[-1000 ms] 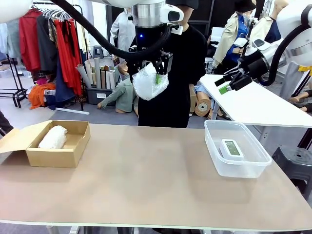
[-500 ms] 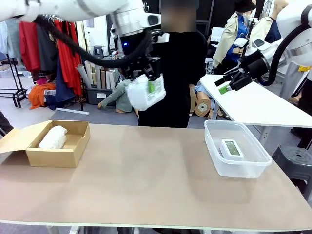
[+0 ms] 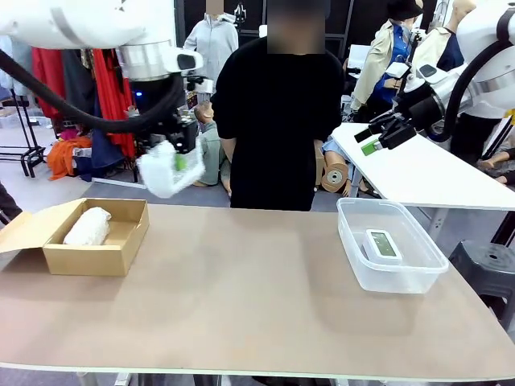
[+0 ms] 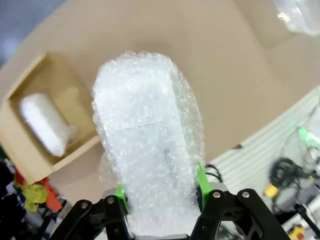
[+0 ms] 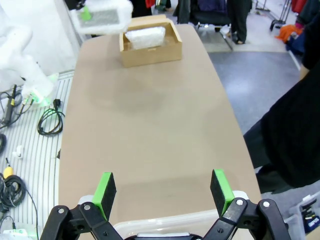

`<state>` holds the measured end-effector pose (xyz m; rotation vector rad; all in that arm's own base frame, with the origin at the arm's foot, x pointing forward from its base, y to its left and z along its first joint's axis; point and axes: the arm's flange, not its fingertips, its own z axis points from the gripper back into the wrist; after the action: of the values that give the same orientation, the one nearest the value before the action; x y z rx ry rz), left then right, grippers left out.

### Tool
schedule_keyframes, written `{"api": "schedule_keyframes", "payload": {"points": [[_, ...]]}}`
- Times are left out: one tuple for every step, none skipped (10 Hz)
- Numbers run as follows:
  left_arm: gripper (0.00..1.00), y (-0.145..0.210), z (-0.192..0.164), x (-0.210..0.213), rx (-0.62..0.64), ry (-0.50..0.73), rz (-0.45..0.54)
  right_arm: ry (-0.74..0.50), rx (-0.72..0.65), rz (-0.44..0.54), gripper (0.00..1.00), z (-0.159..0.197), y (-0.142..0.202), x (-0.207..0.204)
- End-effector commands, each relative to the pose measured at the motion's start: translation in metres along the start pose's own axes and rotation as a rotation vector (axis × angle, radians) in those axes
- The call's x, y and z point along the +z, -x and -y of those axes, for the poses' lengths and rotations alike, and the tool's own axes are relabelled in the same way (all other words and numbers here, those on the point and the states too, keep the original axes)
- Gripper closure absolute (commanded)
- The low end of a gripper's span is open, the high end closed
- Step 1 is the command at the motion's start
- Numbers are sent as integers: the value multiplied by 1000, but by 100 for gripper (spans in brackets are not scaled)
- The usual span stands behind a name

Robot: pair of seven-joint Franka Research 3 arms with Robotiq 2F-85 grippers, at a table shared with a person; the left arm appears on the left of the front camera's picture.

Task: Separate and place wrapped and unwrapped clocks.
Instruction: If the picked Digital clock is wrapped, place it in the Package Box ; if not, place it in the Organizing box.

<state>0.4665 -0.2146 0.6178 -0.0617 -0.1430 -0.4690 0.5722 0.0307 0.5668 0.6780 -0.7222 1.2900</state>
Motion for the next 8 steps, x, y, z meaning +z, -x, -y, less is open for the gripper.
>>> {"api": "schedule_keyframes", "payload": {"points": [[100,15,-25,-14,98,-164,63,1,2,1,0,-1,-1,1],[100,17,-41,-23,150,-247,94,1,2,1,0,-1,-1,1],[100,20,-51,-31,190,-324,119,1,2,1,0,-1,-1,1],[100,20,-61,-42,217,-373,111,1,2,1,0,-1,-1,1],[100,19,-65,-47,215,-400,104,1,2,1,0,-1,-1,1],[100,16,-60,-50,222,-425,110,1,2,1,0,-1,-1,1],[100,12,-56,-48,239,-399,120,1,2,1,0,-1,-1,1],[100,16,-70,-49,199,-381,101,1,2,1,0,-1,-1,1]]}}
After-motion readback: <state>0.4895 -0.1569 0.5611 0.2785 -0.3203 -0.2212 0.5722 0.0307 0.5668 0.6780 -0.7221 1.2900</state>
